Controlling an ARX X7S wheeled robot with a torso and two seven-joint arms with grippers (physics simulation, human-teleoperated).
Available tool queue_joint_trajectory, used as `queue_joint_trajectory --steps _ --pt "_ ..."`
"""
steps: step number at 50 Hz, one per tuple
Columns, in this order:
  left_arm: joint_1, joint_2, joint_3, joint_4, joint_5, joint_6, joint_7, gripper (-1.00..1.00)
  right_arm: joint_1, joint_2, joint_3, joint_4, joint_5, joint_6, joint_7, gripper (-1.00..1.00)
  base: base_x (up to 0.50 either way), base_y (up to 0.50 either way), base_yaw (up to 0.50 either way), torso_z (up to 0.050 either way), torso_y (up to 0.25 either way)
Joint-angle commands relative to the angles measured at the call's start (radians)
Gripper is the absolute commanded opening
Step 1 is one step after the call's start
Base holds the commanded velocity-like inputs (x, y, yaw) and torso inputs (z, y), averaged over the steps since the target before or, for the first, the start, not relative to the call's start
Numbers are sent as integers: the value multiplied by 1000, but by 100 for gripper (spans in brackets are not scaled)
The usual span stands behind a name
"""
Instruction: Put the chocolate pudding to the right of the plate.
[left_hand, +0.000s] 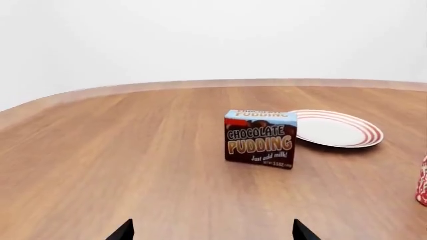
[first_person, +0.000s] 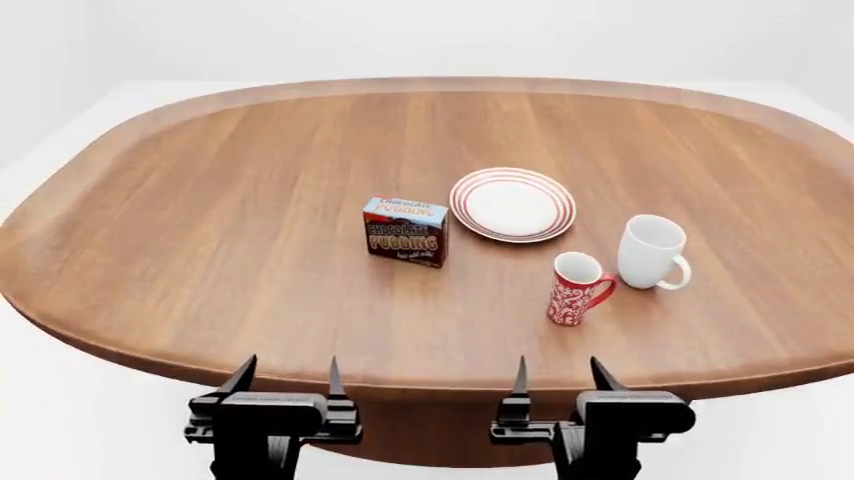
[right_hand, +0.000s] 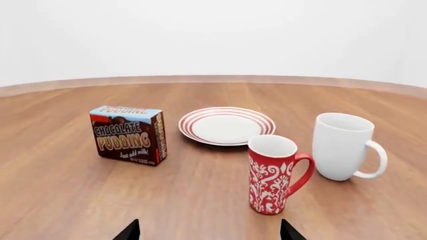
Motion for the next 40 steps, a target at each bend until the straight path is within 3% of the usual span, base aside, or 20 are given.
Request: queue_joint_trajectory --steps 1,3,7,9,18,40 --pt "-61 -34 8 217 -32 -263 -24 100 52 54 -2 -233 52 265 10 100 0 0 0 0 0" --pt "-134 -49 -5 342 -65 -454 -31 100 121 83 -7 -372 67 467 17 100 0 0 0 0 0" --pt "-234 -75 -4 468 -97 -624 -23 100 256 110 14 -515 128 708 10 100 0 0 0 0 0" --pt "-284 -78 -11 499 -112 -695 -26 100 289 114 22 -543 140 744 10 100 0 0 0 0 0" --pt "-284 -76 -14 479 -130 -685 -24 100 290 114 51 -550 167 730 4 100 145 0 0 0 0" --pt "-282 -90 13 452 -115 -645 -41 100 275 120 38 -521 180 699 0 100 497 0 0 0 0"
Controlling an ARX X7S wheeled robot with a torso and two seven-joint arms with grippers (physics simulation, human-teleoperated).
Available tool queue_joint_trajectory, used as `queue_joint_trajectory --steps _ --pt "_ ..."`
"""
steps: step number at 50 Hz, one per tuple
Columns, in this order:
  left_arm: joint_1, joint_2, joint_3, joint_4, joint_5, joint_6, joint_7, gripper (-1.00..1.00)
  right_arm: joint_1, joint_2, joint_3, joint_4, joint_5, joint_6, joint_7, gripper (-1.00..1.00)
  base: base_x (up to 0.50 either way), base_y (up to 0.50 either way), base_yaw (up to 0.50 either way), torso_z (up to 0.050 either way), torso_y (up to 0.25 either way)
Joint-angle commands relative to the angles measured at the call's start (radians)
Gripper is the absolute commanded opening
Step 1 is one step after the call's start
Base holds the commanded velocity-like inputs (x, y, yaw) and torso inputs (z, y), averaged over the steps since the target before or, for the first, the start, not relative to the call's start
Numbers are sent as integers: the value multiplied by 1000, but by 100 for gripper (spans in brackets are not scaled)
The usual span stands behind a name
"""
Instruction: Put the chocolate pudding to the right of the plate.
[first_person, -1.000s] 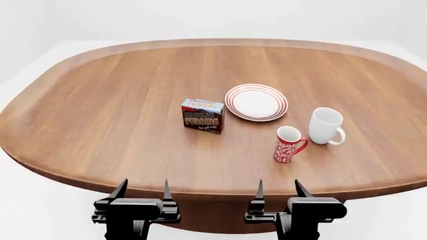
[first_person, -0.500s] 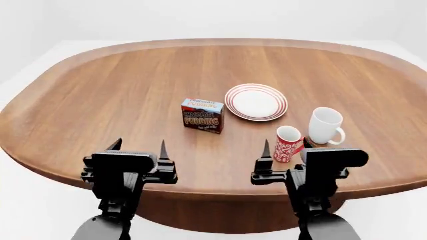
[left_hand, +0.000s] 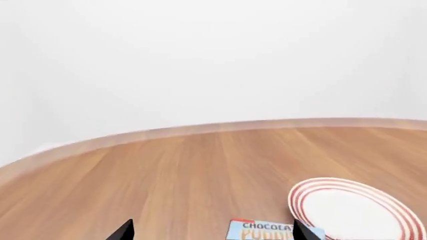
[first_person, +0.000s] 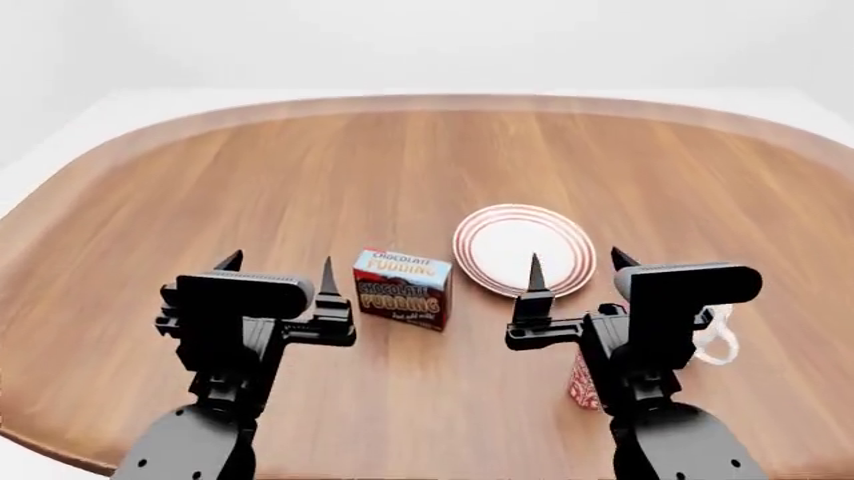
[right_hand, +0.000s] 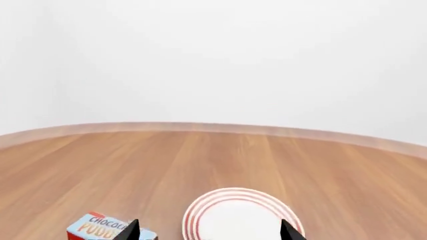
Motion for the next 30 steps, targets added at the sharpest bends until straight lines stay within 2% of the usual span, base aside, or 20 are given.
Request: queue_joint_trajectory --steps 1,30 --pt "-10 -7 7 5 -3 -11 -9 100 6 8 -6 1 3 3 3 100 500 0 0 0 0" --pt "-8 -18 21 -13 -12 13 -26 100 -3 17 -17 17 18 -18 10 100 500 0 0 0 1"
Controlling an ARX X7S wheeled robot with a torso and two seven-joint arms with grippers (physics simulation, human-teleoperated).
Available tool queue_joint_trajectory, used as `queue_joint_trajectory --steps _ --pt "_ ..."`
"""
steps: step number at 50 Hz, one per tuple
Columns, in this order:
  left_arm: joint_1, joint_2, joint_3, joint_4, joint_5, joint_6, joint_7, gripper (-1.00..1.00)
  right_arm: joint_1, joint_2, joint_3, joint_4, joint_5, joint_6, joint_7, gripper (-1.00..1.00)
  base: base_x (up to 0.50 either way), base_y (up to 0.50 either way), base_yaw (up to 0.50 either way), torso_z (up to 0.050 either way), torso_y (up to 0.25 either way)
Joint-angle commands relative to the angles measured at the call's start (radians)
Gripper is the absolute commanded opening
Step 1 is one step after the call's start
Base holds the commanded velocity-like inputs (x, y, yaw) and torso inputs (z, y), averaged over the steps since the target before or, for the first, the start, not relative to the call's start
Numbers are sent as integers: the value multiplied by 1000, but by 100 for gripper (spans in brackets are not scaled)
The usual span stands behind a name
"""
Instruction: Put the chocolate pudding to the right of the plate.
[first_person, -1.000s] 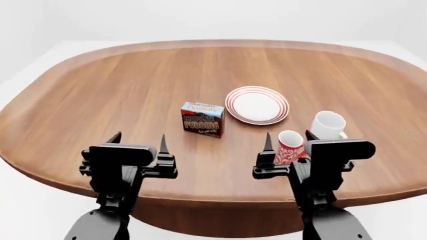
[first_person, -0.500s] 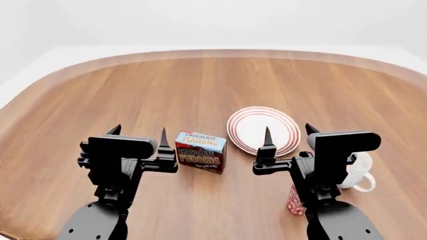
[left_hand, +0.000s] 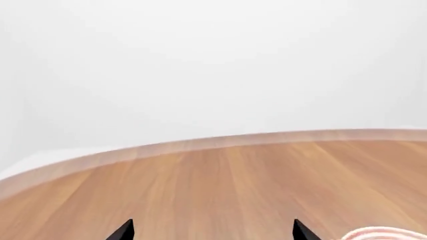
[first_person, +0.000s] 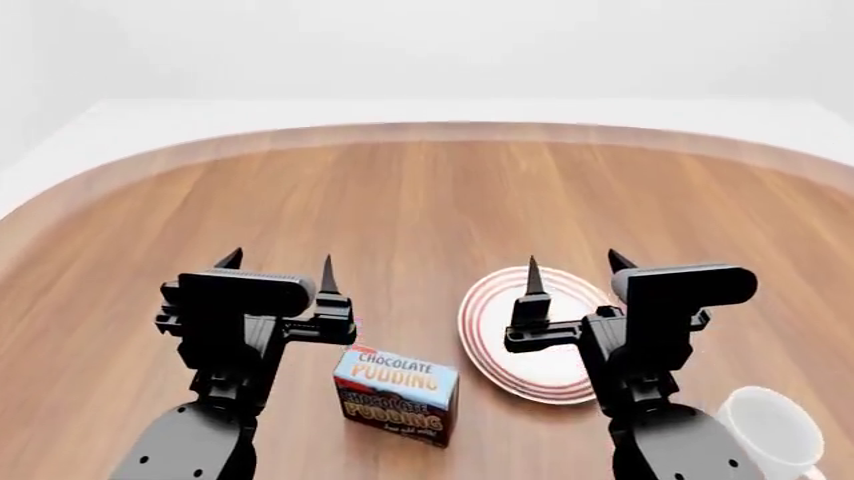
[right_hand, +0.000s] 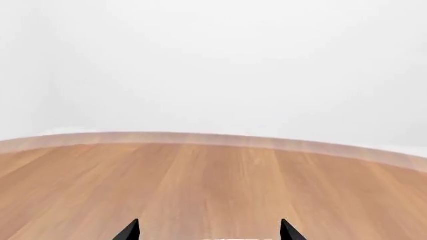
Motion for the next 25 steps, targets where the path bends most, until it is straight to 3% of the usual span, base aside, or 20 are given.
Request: queue_joint_trajectory --steps 1,17,25 --pt "1 -5 6 -5 -3 8 -7 100 -1 3 -7 9 3 -9 4 100 500 0 0 0 0" --pt "4 -9 12 -13 -11 21 -14 100 -2 8 -14 17 10 -14 10 100 500 0 0 0 1" --pt "4 -13 14 -18 -13 26 -18 100 -4 11 -21 19 11 -21 12 100 177 0 0 0 1"
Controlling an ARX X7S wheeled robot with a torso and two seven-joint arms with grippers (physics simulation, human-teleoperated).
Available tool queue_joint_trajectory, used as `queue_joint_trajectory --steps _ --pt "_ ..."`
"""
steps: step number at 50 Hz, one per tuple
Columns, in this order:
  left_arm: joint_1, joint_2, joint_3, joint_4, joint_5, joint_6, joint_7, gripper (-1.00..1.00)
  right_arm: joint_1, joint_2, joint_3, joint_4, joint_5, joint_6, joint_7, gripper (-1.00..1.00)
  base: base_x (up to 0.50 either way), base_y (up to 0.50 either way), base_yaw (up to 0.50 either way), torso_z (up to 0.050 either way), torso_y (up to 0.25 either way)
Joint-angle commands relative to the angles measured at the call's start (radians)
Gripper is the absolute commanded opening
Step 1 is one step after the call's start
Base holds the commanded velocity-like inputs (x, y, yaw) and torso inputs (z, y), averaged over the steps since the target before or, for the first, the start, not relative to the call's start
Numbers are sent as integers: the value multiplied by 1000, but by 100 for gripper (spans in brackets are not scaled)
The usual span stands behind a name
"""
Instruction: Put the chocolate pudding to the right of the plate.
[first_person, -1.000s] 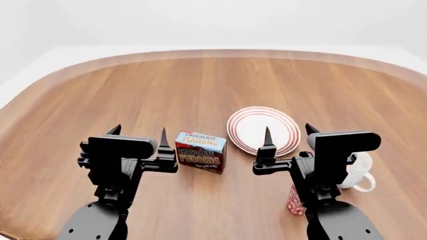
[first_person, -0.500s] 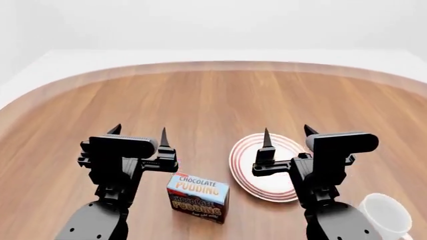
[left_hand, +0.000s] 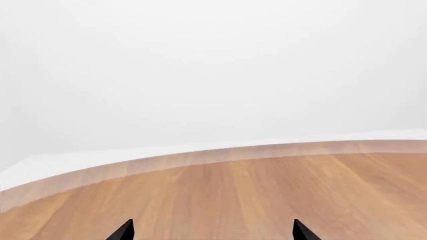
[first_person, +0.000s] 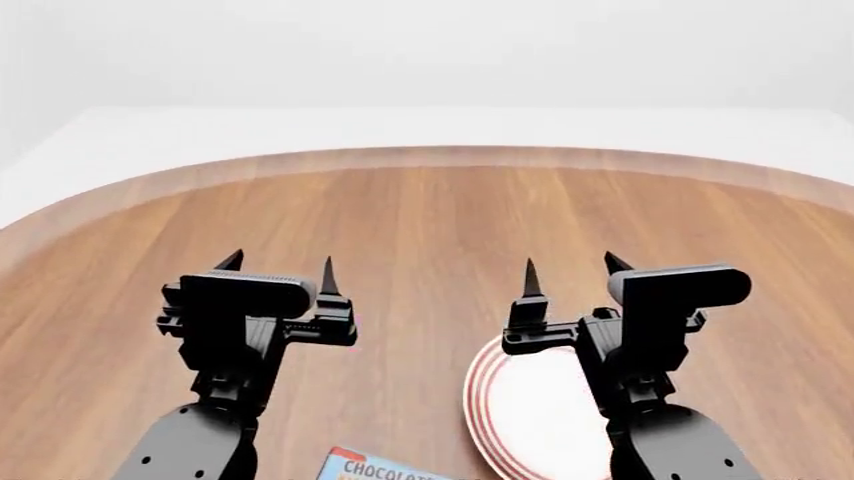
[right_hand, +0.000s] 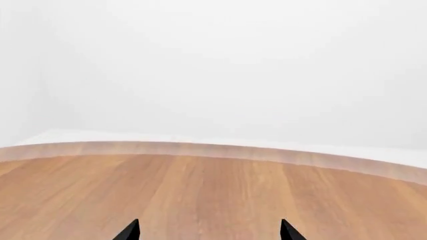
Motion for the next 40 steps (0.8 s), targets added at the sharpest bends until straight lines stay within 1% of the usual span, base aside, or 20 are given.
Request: queue_joint_trajectory --steps 1,6,9,13,15,16,17,18,19,21,22,24,26,27,32,33,34,38,39,40 --pt "2 -5 3 -4 -5 7 -6 100 -3 5 -8 3 3 -6 4 100 0 0 0 0 0" --pt "0 -6 5 -4 -7 6 -9 100 1 9 -8 -6 6 6 10 100 0 0 0 0 0" --pt "-1 -8 7 -6 -8 7 -10 100 8 16 -5 -19 26 36 1 100 0 0 0 0 0" --pt "-3 -9 6 -5 -11 5 -13 100 27 22 -10 -47 26 111 28 100 0 0 0 0 0" --pt "-3 -10 6 -5 -12 5 -14 100 27 23 -10 -48 28 111 30 100 0 0 0 0 0" --pt "-3 -12 5 -2 -13 3 -15 100 43 27 -3 -94 37 190 53 100 0 0 0 0 0" --pt "-4 -12 4 -2 -14 3 -15 100 43 31 3 -122 49 211 51 100 0 0 0 0 0" --pt "-4 -12 4 -2 -15 3 -16 100 43 36 16 -143 96 241 15 100 0 0 0 0 0" --pt "-4 -13 4 -3 -15 4 -16 100 52 39 13 -155 91 291 40 100 0 0 0 0 0" --pt "-4 -14 5 -4 -15 5 -17 100 61 53 18 -197 119 353 34 100 0 0 0 0 0" --pt "-4 -15 5 -4 -15 5 -18 100 65 76 -7 -220 104 367 41 100 0 0 0 0 0" --pt "-4 -16 5 -4 -17 6 -19 100 72 92 -15 -250 112 398 38 100 0 0 0 0 0" --pt "-4 -16 6 -6 -17 8 -19 100 79 75 38 -276 163 444 24 100 0 0 0 0 0" --pt "-5 -16 6 -6 -18 8 -20 100 91 96 27 -289 171 483 19 100 0 0 0 0 0" --pt "-4 -19 8 -6 -19 11 -22 100 131 103 80 -322 240 616 1 100 0 0 0 0 0" --pt "-7 -19 9 -8 -19 10 -22 100 171 82 157 -353 305 766 -14 100 0 0 0 0 0" --pt "-8 -19 9 -8 -21 8 -22 100 185 79 177 -373 324 818 -15 100 0 0 0 0 0" --pt "-9 -22 10 -8 -21 9 -25 100 205 100 207 -391 404 869 27 100 0 0 0 0 0" --pt "-3 -18 16 -36 -14 30 -24 100 189 173 150 -321 554 871 153 100 0 0 0 0 0" --pt "-2 -19 16 -36 -15 30 -25 100 202 188 158 -307 672 870 229 100 0 0 0 0 0"
